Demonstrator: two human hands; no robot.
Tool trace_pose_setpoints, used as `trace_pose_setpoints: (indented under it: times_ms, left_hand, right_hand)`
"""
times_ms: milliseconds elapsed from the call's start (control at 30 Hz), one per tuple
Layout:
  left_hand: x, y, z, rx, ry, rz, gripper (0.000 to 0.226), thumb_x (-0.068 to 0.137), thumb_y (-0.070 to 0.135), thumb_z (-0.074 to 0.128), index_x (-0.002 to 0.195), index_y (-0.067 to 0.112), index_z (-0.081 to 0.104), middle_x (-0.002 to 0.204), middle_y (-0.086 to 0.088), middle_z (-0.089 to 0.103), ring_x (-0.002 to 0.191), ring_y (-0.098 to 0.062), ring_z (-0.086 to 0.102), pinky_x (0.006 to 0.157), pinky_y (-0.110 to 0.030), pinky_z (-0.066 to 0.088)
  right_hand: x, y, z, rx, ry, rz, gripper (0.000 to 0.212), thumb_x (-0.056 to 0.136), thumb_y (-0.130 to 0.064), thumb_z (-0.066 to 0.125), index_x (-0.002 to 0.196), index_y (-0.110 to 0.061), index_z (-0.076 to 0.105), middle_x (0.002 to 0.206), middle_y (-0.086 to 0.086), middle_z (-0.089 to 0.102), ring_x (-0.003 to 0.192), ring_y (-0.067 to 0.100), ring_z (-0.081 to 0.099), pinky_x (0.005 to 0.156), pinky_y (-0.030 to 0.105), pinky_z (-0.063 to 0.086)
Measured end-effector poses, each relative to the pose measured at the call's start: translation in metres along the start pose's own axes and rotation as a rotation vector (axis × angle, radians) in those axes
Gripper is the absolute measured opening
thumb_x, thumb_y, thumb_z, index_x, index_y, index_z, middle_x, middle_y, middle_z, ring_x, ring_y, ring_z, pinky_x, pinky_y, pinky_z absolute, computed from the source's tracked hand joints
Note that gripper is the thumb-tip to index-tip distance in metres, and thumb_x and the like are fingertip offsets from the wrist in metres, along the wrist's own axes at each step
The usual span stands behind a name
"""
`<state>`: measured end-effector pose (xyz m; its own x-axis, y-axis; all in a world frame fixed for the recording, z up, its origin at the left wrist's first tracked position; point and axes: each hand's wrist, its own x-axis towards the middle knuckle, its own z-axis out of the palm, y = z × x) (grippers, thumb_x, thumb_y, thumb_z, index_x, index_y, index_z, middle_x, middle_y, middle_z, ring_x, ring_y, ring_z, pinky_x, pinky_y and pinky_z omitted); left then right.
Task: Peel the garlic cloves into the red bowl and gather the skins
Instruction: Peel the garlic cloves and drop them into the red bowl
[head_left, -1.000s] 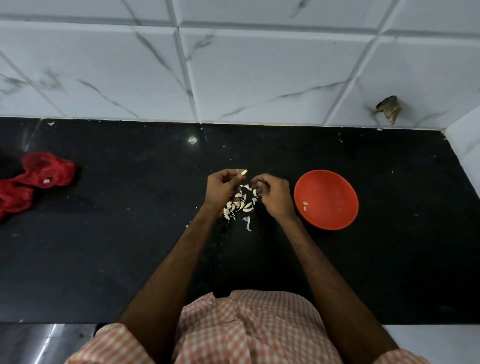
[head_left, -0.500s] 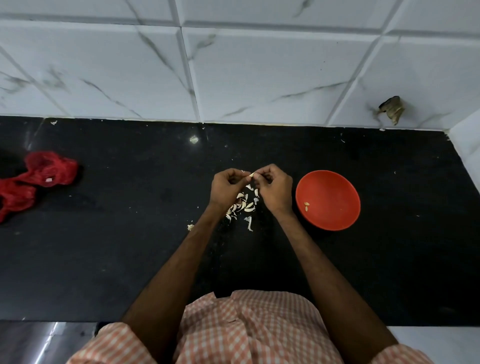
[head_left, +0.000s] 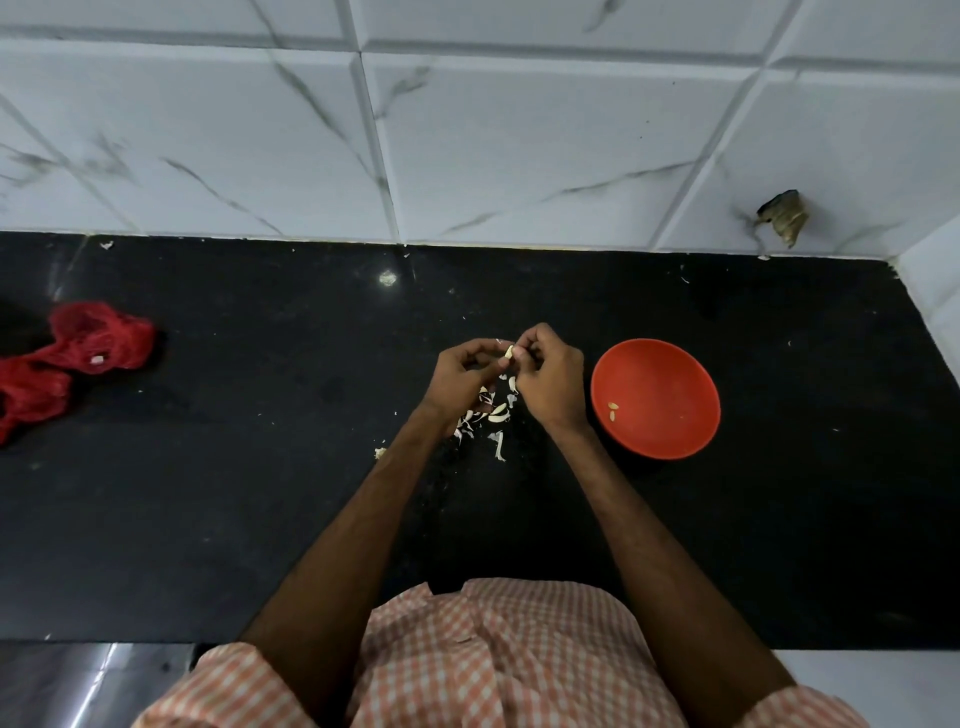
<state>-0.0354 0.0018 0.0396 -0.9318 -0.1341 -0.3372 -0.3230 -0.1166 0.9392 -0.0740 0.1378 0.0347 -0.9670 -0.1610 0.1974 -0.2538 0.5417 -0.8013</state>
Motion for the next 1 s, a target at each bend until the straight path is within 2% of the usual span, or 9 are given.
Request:
trace_pose_setpoints:
  times_ms: [267,433,567,767,833,933,1000]
  left_hand:
    - [-0.003,0.002,-0.002,-0.004,-0.027,-0.048,0.021,0.098,0.018,0.063,0.116,0.007,0.064,0.086,0.002,0.069,0.063,-0.008,0.062,0.048,-0.028,0.053]
    - [-0.004,0.001,-0.004,-0.078,0.026,-0.08,0.018,0.099,0.014,0.06,0.113,0.004,0.064,0.092,0.0,0.066,0.069,-0.009,0.064,0.049,-0.029,0.055]
    - [-0.002,-0.004,-0.009,-0.113,0.094,-0.072,0.017,0.099,0.011,0.058,0.114,0.004,0.063,0.095,-0.001,0.068,0.065,-0.006,0.065,0.051,-0.028,0.056]
    - [-0.001,-0.01,-0.008,-0.007,0.155,-0.009,0.016,0.089,0.003,0.071,0.104,0.005,0.066,0.079,0.002,0.069,0.059,-0.006,0.065,0.053,-0.03,0.053]
    - [0.0,-0.01,-0.008,0.012,0.183,0.007,0.016,0.086,0.002,0.074,0.099,0.008,0.068,0.08,0.001,0.071,0.063,-0.007,0.066,0.054,-0.029,0.054]
    - [0.003,-0.012,-0.008,0.068,0.197,0.043,0.021,0.082,0.001,0.077,0.097,0.012,0.069,0.083,-0.001,0.073,0.067,-0.008,0.068,0.055,-0.028,0.053]
    - [0.004,-0.012,-0.005,0.113,0.2,0.08,0.025,0.078,0.001,0.08,0.096,0.013,0.068,0.084,-0.003,0.075,0.075,-0.013,0.072,0.067,-0.031,0.058]
  right_hand:
    - [0.001,0.001,-0.006,0.082,-0.123,-0.007,0.011,0.091,-0.002,0.065,0.091,-0.012,0.062,0.083,0.0,0.07,0.079,0.011,0.069,0.072,0.04,0.059]
    - [0.0,0.004,-0.007,0.113,-0.118,0.01,0.013,0.092,-0.002,0.062,0.091,-0.015,0.059,0.081,-0.002,0.067,0.077,0.015,0.068,0.068,0.047,0.059]
    - [-0.004,0.009,-0.007,0.134,-0.102,0.071,0.016,0.09,-0.001,0.066,0.091,-0.017,0.062,0.082,-0.003,0.068,0.076,0.014,0.069,0.07,0.044,0.061]
    - [-0.012,0.017,0.004,0.095,-0.171,0.196,0.027,0.089,0.01,0.061,0.101,-0.012,0.072,0.092,-0.001,0.074,0.083,0.009,0.07,0.081,0.039,0.061]
    - [-0.011,0.018,0.006,0.093,-0.155,0.231,0.023,0.092,0.001,0.062,0.103,-0.014,0.074,0.094,-0.004,0.075,0.085,0.009,0.071,0.083,0.039,0.06]
    - [-0.011,0.014,0.008,0.201,-0.123,0.312,0.013,0.096,-0.017,0.062,0.101,-0.02,0.074,0.091,-0.004,0.076,0.084,0.014,0.074,0.082,0.046,0.061]
    - [-0.011,0.008,0.007,0.311,-0.133,0.377,0.01,0.097,-0.017,0.063,0.1,-0.015,0.073,0.09,0.003,0.076,0.082,0.02,0.075,0.08,0.045,0.062]
